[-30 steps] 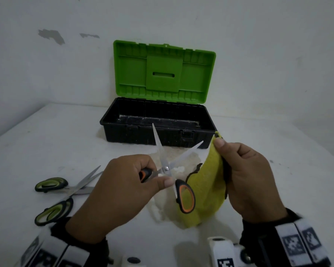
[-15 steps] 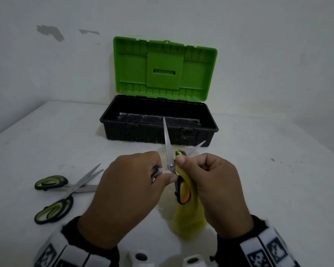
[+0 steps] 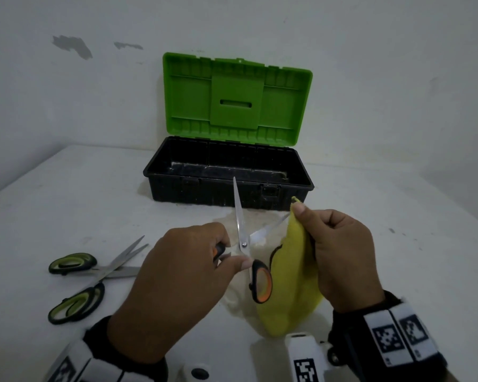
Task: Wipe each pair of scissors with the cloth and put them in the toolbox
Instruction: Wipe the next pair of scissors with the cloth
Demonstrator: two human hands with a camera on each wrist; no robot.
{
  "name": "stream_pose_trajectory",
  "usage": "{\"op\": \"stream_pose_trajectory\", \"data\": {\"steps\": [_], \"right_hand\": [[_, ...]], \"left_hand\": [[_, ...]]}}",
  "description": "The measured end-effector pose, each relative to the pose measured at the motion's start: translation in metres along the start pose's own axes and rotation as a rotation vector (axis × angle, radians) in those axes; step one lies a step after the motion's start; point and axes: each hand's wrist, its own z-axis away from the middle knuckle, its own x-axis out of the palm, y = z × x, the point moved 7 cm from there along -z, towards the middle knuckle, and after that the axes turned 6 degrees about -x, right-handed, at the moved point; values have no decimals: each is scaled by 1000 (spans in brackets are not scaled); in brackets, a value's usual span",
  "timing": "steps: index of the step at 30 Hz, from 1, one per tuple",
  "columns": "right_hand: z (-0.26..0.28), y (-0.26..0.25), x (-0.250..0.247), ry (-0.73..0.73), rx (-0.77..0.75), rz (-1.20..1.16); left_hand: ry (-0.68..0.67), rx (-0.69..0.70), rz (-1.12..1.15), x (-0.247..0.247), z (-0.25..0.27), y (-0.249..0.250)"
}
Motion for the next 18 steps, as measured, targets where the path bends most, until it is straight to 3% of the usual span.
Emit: {"op": "stream_pose_trajectory", "data": {"steps": [6, 12, 18], "right_hand": [[-10, 4, -28, 42, 5, 16], [-14, 4, -47, 8, -33, 29], [-31, -16, -52, -46, -138, 124]], "left_hand": [[-88, -169, 213, -5, -1, -22], [-271, -185, 575, -7, -1, -36], [-201, -327, 902, -2, -1, -37]]}}
